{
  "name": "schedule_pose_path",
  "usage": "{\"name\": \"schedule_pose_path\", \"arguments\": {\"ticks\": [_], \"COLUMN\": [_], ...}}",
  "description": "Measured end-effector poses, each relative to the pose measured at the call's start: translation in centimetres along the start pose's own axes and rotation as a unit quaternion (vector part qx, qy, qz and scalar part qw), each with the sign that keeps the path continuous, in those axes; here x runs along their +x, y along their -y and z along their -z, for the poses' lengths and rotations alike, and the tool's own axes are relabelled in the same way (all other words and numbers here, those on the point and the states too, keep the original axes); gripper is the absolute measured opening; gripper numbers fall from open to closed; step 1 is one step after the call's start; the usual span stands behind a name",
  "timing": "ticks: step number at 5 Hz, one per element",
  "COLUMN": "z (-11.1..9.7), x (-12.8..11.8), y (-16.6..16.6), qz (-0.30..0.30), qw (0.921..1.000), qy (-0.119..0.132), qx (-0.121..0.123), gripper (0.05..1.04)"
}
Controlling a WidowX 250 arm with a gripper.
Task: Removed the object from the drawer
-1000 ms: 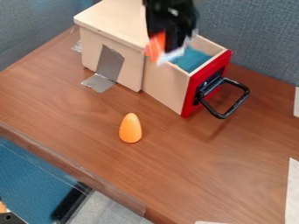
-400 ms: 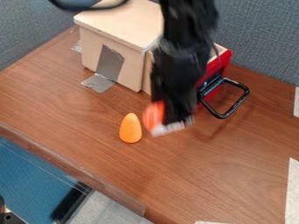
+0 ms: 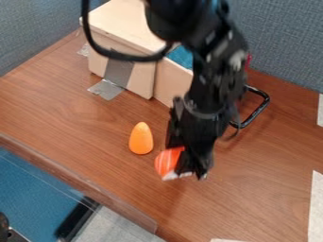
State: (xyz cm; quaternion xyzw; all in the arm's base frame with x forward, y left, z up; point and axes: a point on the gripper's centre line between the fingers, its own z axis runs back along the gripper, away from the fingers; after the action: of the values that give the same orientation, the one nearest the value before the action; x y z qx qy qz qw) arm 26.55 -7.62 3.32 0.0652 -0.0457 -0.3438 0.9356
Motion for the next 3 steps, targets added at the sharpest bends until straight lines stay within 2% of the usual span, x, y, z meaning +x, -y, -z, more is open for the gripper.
{"name": "schedule_pose_path", "arguments": {"ticks": [1,2,3], "z": [1.44,2.24,2.05], "x": [-0.52,-0.93,-1.24], "y": [-0.03,-0.13,-0.48], "qz": [-0.001,-0.004,-0.010], "qw": [0.9997,0.9990,0.9984], "qy": [-0.023,-0.044,-0.056], "qx": [0.009,0.012,0.006], "gripper": [0.530,0.584,0.884]}}
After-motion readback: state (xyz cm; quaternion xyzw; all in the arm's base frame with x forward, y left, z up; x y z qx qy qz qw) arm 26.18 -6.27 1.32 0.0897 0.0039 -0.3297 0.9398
